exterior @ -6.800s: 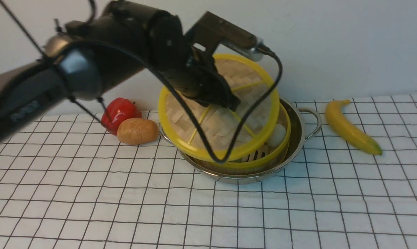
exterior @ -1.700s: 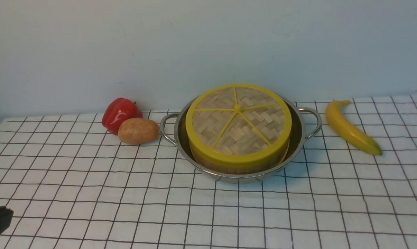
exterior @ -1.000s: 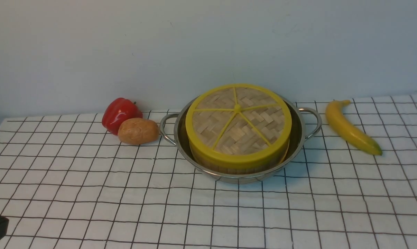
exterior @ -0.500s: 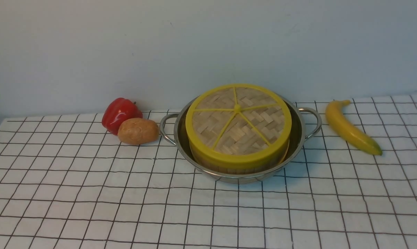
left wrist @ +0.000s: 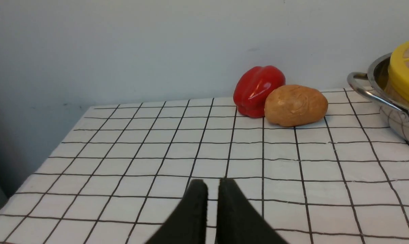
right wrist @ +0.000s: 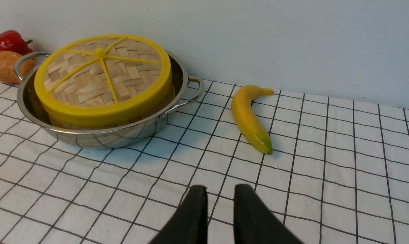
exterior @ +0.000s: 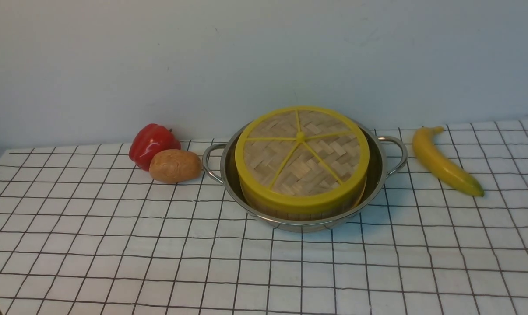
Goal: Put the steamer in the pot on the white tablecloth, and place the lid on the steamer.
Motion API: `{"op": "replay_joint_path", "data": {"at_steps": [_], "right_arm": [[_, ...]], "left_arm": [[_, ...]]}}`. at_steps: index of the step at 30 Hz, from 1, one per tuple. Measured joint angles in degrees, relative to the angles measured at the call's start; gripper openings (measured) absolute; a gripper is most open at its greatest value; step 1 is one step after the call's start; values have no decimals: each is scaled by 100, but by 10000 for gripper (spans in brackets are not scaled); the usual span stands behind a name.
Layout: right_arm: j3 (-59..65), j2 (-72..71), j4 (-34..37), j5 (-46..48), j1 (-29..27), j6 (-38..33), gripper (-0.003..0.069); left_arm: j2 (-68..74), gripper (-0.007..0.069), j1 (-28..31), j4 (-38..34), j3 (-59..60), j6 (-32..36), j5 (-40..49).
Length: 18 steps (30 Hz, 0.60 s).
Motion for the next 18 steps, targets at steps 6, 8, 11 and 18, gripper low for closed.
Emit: {"op": "replay_joint_path", "data": {"at_steps": [6,8,11,18], "right_arm": [[0,0,0,0,0,0,161],[0,0,0,0,0,0,165],[0,0,0,0,0,0,174],[0,0,0,0,-19,0,194]], "left_arm": [[0,63,0,0,0,-6,5],[0,64,0,0,0,-6,5],[0,70,0,0,0,-6,5],[0,84,0,0,0,-6,5]]}}
